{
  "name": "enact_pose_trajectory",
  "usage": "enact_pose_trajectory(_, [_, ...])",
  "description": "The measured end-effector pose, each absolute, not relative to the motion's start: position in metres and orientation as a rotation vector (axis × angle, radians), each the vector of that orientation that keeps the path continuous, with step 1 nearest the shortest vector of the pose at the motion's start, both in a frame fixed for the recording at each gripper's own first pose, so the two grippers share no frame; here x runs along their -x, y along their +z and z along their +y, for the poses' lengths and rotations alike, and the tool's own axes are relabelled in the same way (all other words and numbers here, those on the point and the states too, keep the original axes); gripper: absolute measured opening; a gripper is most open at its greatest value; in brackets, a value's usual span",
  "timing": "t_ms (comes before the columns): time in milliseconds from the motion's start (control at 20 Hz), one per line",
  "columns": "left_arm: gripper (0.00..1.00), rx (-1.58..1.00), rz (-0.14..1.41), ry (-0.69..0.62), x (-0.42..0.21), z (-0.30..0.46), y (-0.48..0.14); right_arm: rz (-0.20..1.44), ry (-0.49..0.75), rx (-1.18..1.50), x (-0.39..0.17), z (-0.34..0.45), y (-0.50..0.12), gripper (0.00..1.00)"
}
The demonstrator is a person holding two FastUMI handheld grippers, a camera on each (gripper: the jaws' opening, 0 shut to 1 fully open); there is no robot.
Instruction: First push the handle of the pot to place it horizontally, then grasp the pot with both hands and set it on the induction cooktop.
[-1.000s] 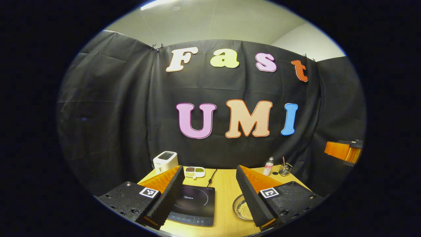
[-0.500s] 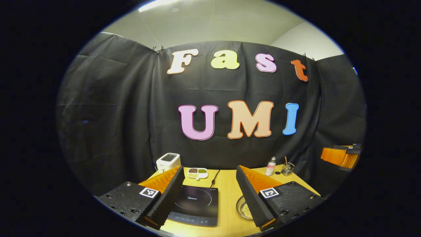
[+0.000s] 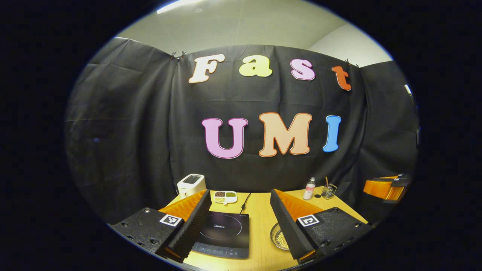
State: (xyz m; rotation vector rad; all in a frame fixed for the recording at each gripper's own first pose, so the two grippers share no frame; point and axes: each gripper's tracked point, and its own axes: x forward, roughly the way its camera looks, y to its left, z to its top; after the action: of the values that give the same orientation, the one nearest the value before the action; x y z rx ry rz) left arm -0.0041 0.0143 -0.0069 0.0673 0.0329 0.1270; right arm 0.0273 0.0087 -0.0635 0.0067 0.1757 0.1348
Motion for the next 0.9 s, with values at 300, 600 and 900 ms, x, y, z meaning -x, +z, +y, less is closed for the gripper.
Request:
enact_pose_trajectory(300, [0.93,-0.068,0.037,0.115,0.001,0.011,-0.01,0.223,0.098,-0.095,-0.032,0.004,-0.086,0.0])
enact_pose_trajectory(600, [0.93,-0.074,0.053,0.124,0.003,0.018,-0.017,0.29,0.088,-0.036,-0.032,0.001,-0.125,0.02])
enact_pose_trajectory(900, [0.96,-0.076,0.079,0.152,0.005,0.031,-0.027,0.393,0.119,-0.006,-0.029,0.007,-0.174,0.0])
